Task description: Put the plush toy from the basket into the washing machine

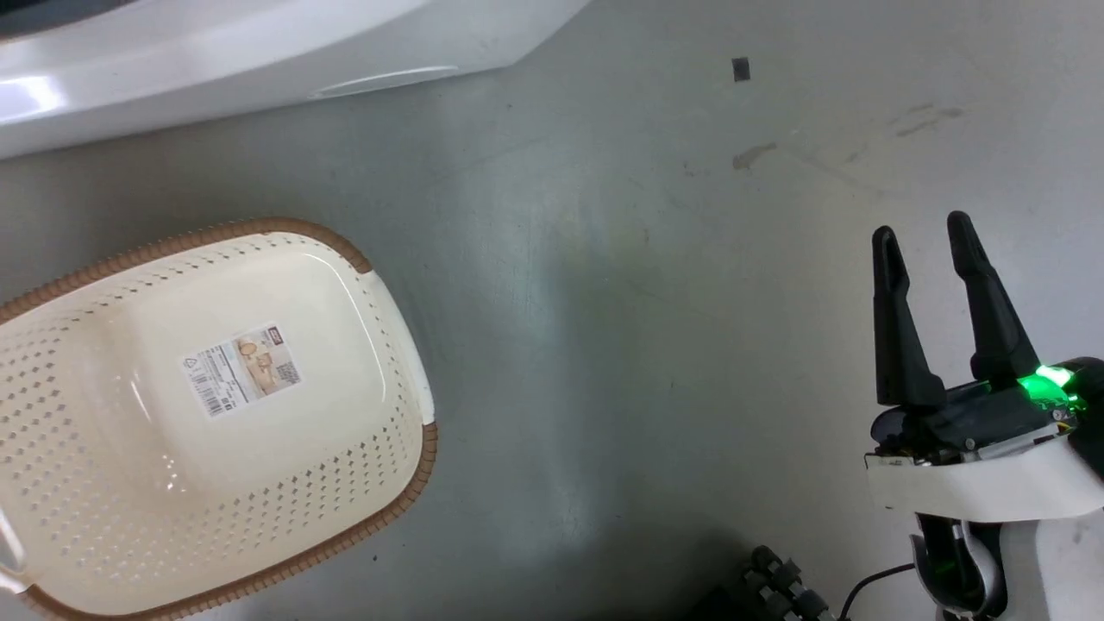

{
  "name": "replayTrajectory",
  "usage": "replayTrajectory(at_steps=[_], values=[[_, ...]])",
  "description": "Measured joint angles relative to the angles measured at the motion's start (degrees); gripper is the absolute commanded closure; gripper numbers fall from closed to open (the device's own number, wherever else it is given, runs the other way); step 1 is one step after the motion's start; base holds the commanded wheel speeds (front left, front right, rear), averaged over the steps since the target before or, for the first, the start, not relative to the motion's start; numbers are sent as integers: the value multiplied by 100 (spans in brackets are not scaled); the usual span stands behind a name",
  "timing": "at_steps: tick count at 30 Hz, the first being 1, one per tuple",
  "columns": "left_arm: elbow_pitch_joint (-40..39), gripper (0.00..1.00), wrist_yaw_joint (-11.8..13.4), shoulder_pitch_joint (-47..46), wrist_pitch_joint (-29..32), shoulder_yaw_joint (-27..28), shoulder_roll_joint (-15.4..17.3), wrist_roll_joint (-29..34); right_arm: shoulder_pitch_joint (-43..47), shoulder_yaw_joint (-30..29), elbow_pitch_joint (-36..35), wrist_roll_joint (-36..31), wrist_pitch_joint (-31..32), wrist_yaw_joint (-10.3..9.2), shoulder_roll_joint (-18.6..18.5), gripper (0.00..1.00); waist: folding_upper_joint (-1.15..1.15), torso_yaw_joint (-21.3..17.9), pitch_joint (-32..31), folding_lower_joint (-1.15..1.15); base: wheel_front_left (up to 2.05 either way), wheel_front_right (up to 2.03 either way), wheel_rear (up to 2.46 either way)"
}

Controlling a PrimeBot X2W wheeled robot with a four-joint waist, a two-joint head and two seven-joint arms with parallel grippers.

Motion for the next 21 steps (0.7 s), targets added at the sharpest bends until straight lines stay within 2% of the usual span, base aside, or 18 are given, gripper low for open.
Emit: replayTrajectory(at_steps=[9,19,21], values=[[444,0,-1,492,-660,-292,-270,-430,4,-224,91,-231,0,0,1,0,0,199,-584,-1,0,0,0],[475,0,2,1624,-1829,-386,-803,-940,93,-444,208,-714,0,0,0,0,0,582,-1750,-1,0,0,0],[379,0,110,1888,-2024,-299,-960,-1047,182,-494,211,-834,0,0,0,0,0,693,-2009,-1,0,0,0]])
